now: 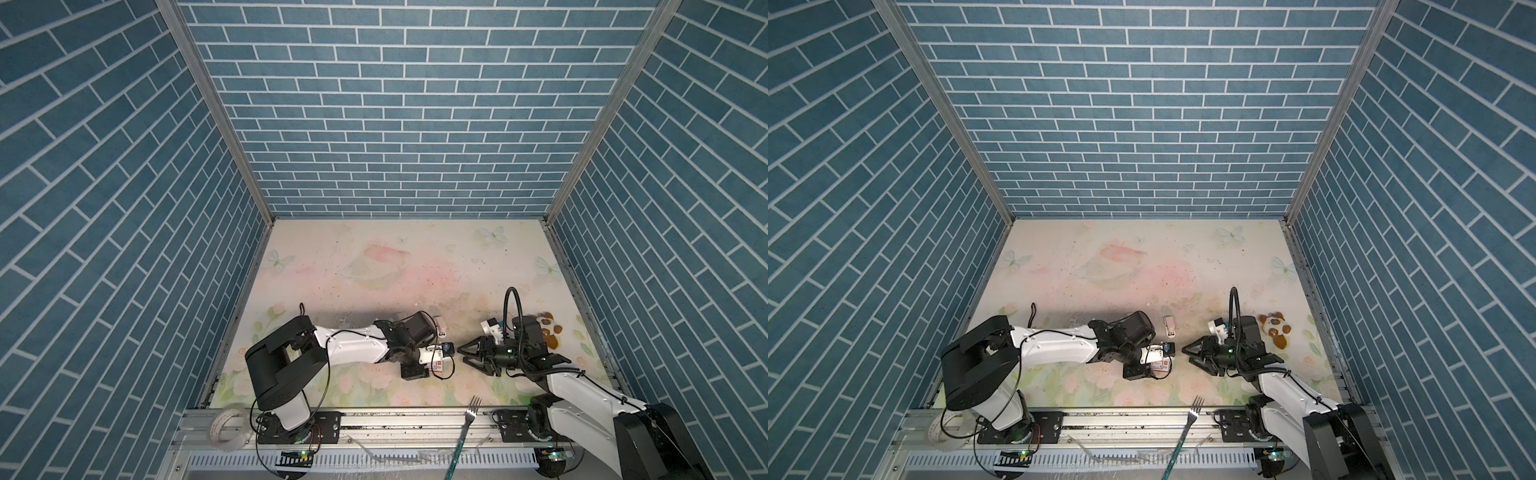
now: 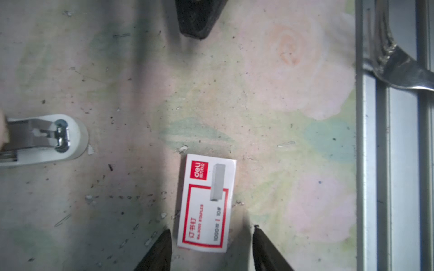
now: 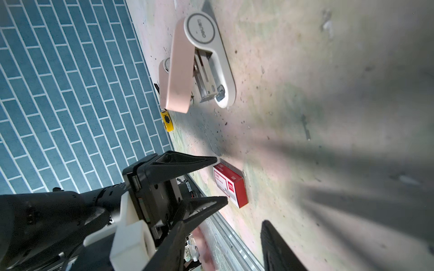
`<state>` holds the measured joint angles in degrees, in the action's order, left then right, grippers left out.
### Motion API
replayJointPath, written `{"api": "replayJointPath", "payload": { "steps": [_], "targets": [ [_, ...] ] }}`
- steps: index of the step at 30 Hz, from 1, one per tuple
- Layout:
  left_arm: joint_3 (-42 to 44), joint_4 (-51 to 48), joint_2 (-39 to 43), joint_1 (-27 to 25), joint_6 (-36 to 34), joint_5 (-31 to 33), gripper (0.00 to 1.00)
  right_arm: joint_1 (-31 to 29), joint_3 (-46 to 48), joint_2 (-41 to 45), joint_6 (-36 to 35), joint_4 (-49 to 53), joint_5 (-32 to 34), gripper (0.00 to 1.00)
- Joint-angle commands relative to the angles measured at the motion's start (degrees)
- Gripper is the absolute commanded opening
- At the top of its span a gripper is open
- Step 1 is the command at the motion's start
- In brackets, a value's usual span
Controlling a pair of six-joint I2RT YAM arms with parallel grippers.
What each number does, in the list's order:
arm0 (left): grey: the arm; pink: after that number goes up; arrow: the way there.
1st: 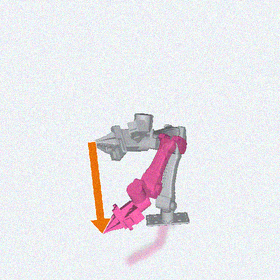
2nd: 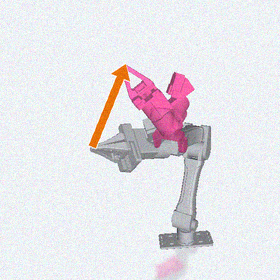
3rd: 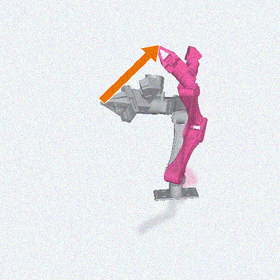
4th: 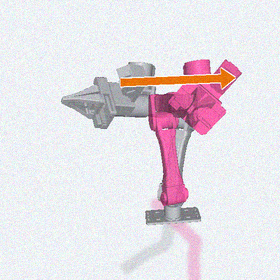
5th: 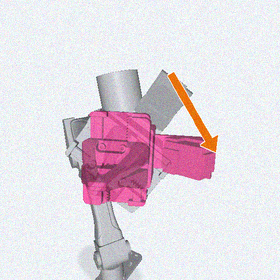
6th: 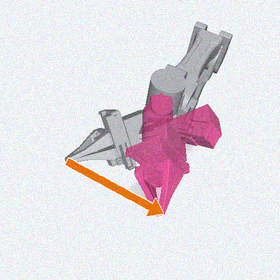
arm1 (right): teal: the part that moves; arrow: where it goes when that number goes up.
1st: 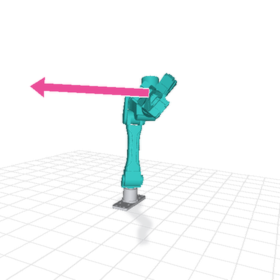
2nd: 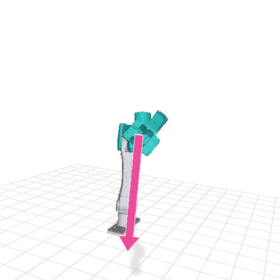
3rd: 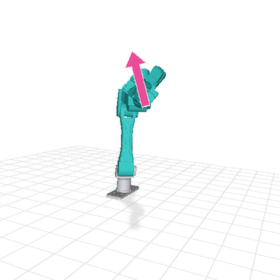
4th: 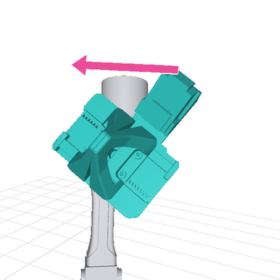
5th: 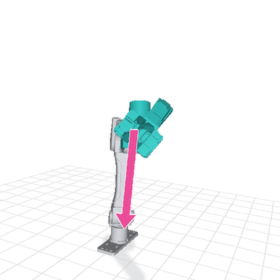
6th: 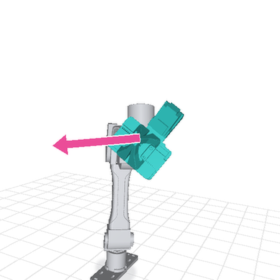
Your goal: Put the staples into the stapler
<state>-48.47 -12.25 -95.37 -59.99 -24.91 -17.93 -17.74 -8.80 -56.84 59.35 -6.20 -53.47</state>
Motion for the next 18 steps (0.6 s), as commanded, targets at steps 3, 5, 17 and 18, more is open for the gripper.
{"api": "replayJointPath", "payload": {
  "steps": [3, 5, 17, 18],
  "targets": [
    [1.65, 2.68, 0.41, 0.06, -1.07, -1.04, 0.57, -0.28, 0.28, -2.03, 1.02, -1.88, -1.72, 0.52],
    [1.95, 3.52, 0.15, 0.06, -0.9, -0.31, 0.57, -0.32, 0.27, -3.03, 0.93, -2.27, -1.97, 0.52],
    [2.54, 5.56, -0.77, 0.09, 0.78, 0.78, 0.42, -1.29, -0.98, -10.58, -0.2, -6.32, -2.43, 0.49],
    [2.63, 5.59, -0.9, 0.05, 0.89, 0.62, 0.4, -1.46, -1.21, -11.55, -0.2, -6.93, -2.55, 0.49]
  ]
}}
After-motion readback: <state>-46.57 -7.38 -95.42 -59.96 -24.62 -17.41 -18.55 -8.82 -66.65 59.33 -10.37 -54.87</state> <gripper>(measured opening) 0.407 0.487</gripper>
